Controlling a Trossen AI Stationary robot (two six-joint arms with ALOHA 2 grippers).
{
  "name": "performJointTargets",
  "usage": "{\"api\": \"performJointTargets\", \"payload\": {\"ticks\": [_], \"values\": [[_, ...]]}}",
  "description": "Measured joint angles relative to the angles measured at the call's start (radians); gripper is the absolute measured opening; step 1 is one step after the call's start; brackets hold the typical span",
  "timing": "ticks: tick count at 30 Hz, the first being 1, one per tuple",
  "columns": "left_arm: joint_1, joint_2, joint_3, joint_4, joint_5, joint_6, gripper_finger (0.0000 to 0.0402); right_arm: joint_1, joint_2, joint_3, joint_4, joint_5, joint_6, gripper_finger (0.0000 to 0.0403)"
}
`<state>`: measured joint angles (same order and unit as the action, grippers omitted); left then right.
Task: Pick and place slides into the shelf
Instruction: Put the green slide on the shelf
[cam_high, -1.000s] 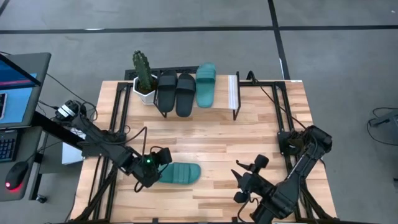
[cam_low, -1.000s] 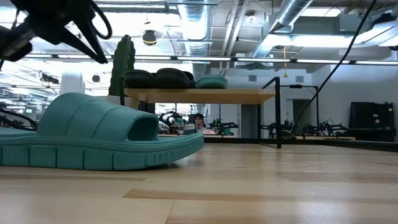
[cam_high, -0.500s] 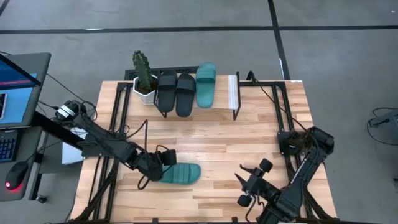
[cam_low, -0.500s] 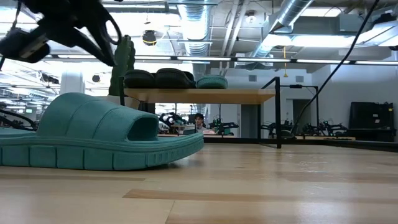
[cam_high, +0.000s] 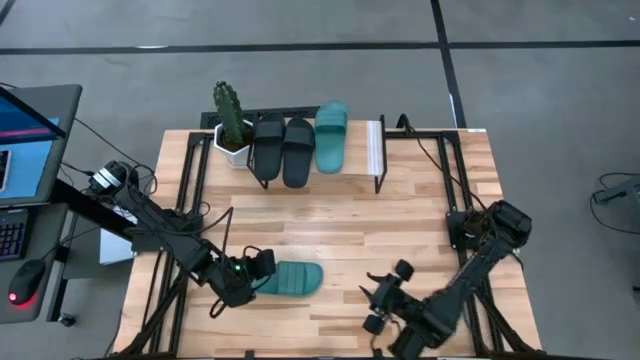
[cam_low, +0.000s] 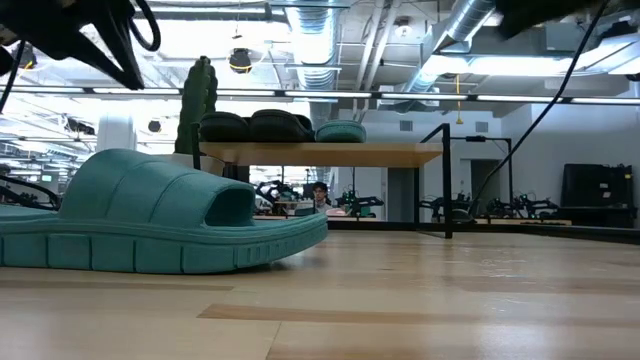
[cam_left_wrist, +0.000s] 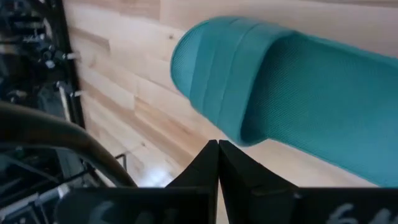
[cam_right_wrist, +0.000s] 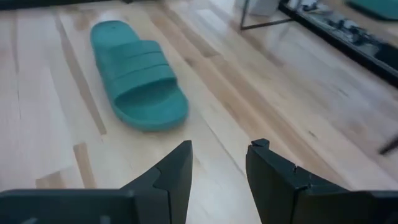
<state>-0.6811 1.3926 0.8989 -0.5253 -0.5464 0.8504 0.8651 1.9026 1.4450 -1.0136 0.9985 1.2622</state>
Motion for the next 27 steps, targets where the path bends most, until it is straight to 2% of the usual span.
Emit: {"api": "performJointTargets", "payload": {"ticks": [6, 14, 20, 22, 27], "values": [[-0.005, 0.0, 0.0, -0.017, -0.053, -0.078, 0.0002, -0.1, 0.0, -0.097, 0.369, -0.035, -0.308, 0.0134], [-0.005, 0.0, 0.0, -0.017, -0.07, -0.169, 0.0002, -0.225, 0.0, -0.205, 0.794, -0.398, -0.614, 0.0121], [-0.005, 0.0, 0.0, -0.029, -0.071, -0.318, 0.0002, -0.291, 0.0, -0.22, 0.849, -0.633, -0.811, 0.0116], [-0.005, 0.0, 0.0, -0.049, -0.079, -0.322, 0.0002, -0.313, 0.0, -0.22, 0.845, -0.705, -0.851, 0.0116], [-0.005, 0.0, 0.0, -0.054, -0.161, -0.35, 0.0002, -0.366, 0.037, -0.221, 0.865, -0.814, -0.954, 0.0116]]}}
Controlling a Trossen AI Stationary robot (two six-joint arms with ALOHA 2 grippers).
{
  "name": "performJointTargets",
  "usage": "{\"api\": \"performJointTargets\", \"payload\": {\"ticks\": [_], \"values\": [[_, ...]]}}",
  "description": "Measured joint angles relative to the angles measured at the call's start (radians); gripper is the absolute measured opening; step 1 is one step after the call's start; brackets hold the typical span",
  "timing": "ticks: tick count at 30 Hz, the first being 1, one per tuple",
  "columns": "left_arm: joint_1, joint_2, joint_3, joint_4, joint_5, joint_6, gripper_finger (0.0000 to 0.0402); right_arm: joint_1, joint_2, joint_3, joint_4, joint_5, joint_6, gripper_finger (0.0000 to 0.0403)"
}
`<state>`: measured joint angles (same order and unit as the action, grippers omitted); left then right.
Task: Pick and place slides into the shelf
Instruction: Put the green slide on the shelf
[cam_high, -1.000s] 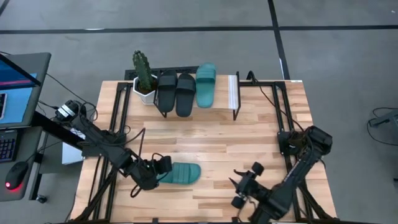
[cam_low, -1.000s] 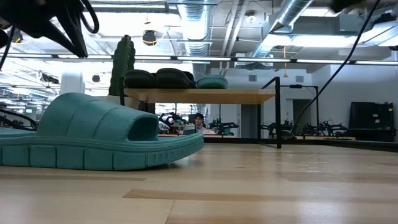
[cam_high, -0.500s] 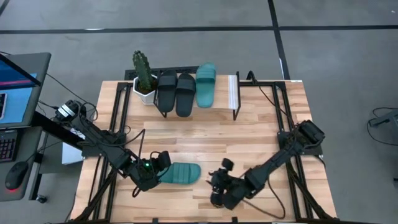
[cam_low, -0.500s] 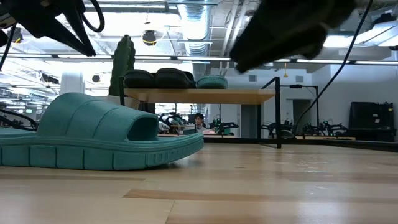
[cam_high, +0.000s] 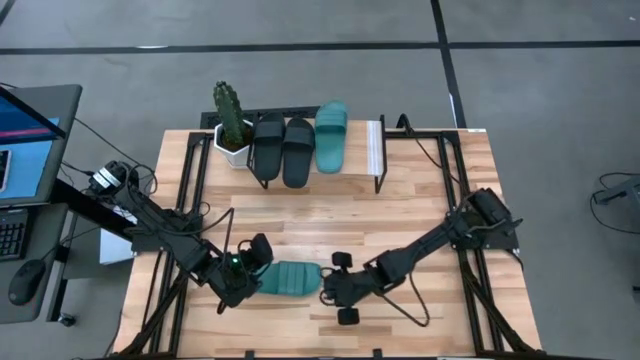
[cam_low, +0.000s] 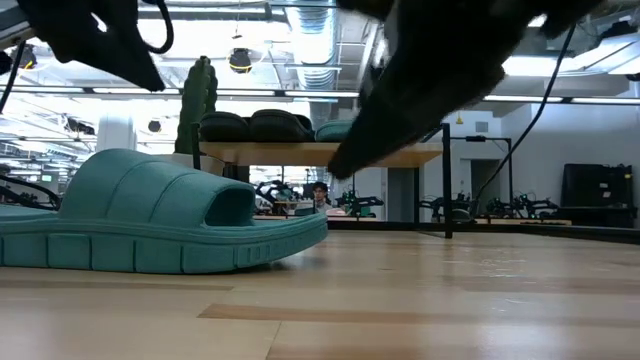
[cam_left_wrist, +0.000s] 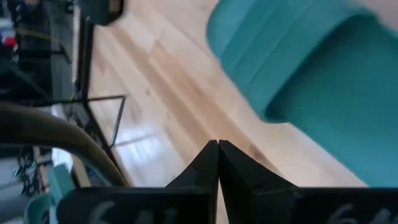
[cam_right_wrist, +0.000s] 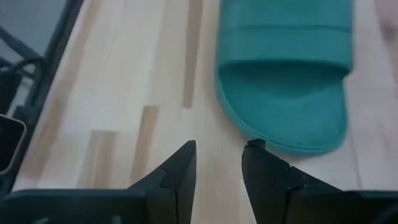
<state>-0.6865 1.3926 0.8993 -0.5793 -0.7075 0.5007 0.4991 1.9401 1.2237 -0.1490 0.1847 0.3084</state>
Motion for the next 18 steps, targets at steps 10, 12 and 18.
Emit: {"api": "performJointTargets", "payload": {"ticks": [10, 12, 18], "values": [[0.0, 0.0, 0.0, -0.053, -0.032, -0.068, 0.0002, -0.082, 0.156, 0.002, 0.15, -0.223, -0.077, 0.0116], [0.0, 0.0, 0.0, -0.053, -0.031, -0.068, 0.0002, -0.094, 0.167, 0.003, 0.175, -0.25, -0.082, 0.0116], [0.0, 0.0, 0.0, -0.054, -0.031, -0.068, 0.0002, -0.113, 0.169, 0.003, 0.196, -0.265, -0.108, 0.0116]]}}
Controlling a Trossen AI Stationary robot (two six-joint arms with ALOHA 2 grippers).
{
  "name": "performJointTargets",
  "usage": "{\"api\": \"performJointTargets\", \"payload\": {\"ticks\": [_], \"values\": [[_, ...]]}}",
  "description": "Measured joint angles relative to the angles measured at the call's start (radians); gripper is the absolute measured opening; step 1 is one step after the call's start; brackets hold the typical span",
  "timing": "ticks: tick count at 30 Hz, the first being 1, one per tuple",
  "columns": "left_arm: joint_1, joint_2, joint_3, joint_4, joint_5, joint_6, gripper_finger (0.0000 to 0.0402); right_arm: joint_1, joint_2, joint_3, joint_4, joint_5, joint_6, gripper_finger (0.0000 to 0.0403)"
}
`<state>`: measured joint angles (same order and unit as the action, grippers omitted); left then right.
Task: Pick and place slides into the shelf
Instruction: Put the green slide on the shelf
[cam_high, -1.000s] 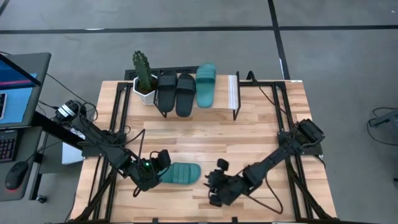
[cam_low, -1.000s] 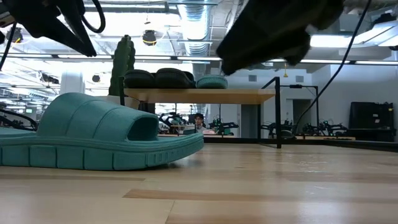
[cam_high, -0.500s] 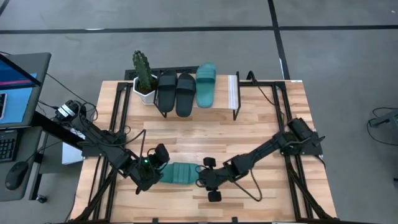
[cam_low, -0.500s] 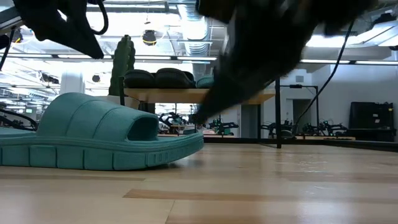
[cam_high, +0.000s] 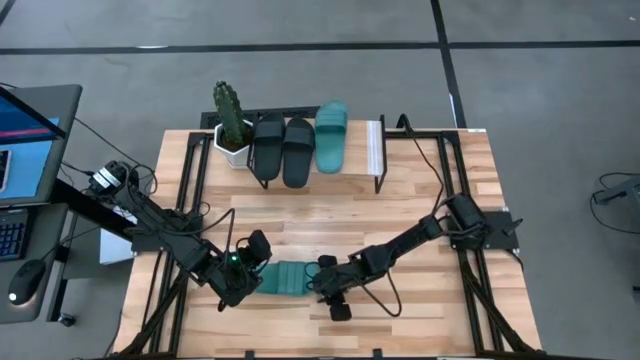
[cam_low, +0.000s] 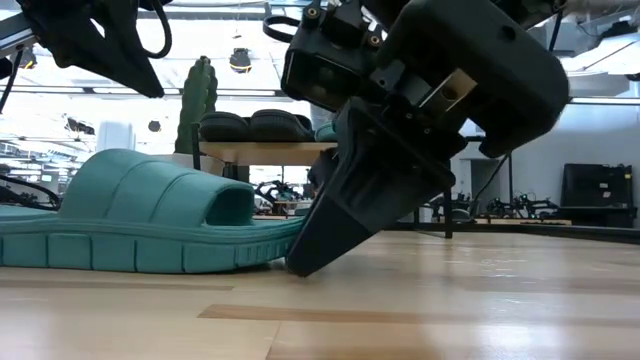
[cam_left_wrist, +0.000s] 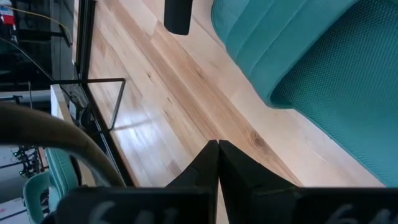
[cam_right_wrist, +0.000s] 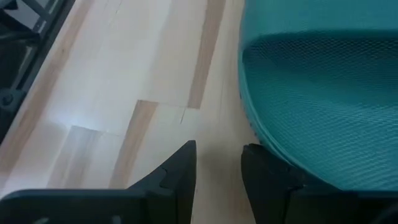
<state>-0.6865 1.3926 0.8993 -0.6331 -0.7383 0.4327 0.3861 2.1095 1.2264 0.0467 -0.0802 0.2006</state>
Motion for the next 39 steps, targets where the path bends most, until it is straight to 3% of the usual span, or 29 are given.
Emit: {"api": "performJointTargets", "payload": {"ticks": [10, 22, 29, 33, 39], "values": [[0.0, 0.0, 0.0, -0.005, 0.001, 0.003, 0.0002, -0.052, -0.004, 0.0, -0.021, 0.052, 0.008, 0.0116], [0.0, 0.0, 0.0, -0.005, 0.026, 0.002, 0.0002, -0.096, -0.004, -0.001, -0.063, 0.406, 0.108, 0.0116], [0.0, 0.0, 0.0, -0.006, 0.023, 0.0, 0.0002, -0.072, -0.003, 0.056, -0.3, 0.651, 0.26, 0.0116], [0.0, 0.0, 0.0, -0.019, -0.022, -0.018, 0.0002, -0.017, -0.003, 0.112, -0.368, 0.698, 0.278, 0.0116], [0.0, 0.0, 0.0, -0.131, -0.205, -0.165, 0.0002, 0.082, -0.003, 0.232, -0.378, 0.699, 0.196, 0.0116]]}}
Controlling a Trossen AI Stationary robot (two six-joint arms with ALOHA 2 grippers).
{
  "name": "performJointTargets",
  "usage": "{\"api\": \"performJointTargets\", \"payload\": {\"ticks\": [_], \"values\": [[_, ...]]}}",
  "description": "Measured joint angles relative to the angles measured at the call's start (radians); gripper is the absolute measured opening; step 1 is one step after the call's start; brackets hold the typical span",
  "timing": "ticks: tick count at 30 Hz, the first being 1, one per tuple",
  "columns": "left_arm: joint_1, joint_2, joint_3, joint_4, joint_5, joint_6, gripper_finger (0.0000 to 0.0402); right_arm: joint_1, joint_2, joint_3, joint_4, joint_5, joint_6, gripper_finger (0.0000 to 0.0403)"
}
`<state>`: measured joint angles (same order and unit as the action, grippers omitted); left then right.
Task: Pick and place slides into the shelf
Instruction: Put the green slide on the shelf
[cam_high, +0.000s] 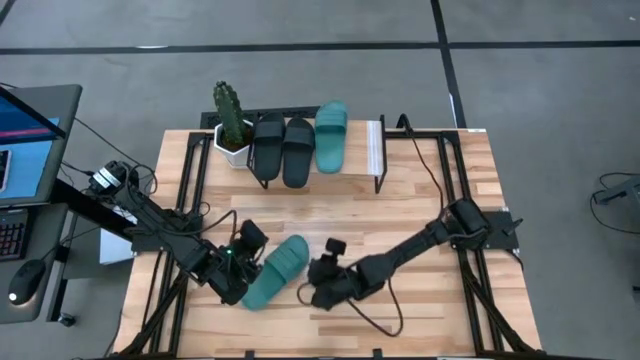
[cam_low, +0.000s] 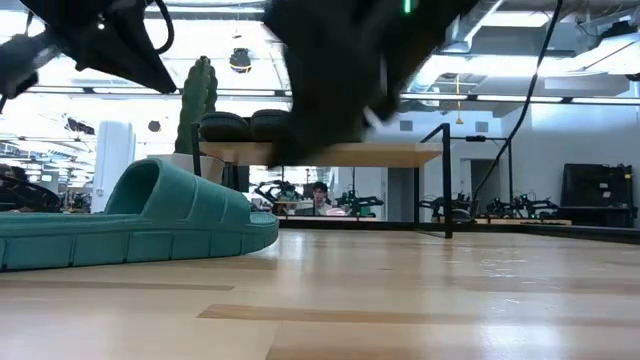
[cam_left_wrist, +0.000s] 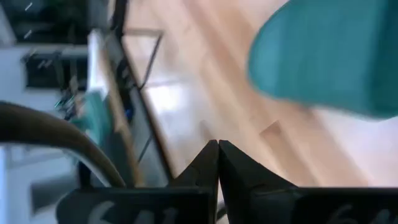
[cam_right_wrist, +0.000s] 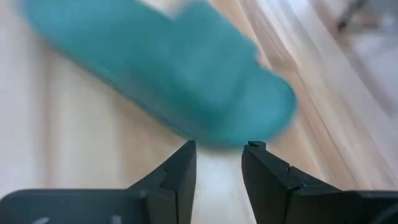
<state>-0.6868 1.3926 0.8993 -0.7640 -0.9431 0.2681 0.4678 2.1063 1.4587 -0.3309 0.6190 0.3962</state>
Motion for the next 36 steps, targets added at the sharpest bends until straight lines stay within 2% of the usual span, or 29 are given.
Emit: {"api": "performJointTargets", "payload": {"ticks": [6, 10, 14, 24, 28, 36], "values": [[-0.002, -0.012, 0.0, -0.056, -0.157, -0.115, 0.0002, 0.067, 0.0, 0.115, 0.091, 0.007, -0.201, 0.0116], [-0.022, -0.072, 0.001, -0.055, -0.194, -0.142, 0.0002, 0.069, 0.0, 0.145, 0.16, -0.06, -0.323, 0.0116], [-0.059, -0.174, 0.001, -0.057, -0.116, -0.175, 0.0002, 0.04, 0.0, 0.151, 0.216, -0.155, -0.367, 0.0116], [-0.099, -0.373, 0.001, -0.058, 0.285, -0.202, 0.0002, -0.071, 0.043, 0.15, 0.377, -0.402, -0.344, 0.0116], [-0.099, -0.402, 0.001, -0.063, 0.314, -0.242, 0.0002, -0.104, 0.084, 0.156, 0.452, -0.51, -0.303, 0.0116], [-0.098, -0.403, 0.001, -0.062, 0.314, -0.252, 0.0002, -0.137, 0.144, 0.155, 0.44, -0.537, -0.223, 0.0116]]}}
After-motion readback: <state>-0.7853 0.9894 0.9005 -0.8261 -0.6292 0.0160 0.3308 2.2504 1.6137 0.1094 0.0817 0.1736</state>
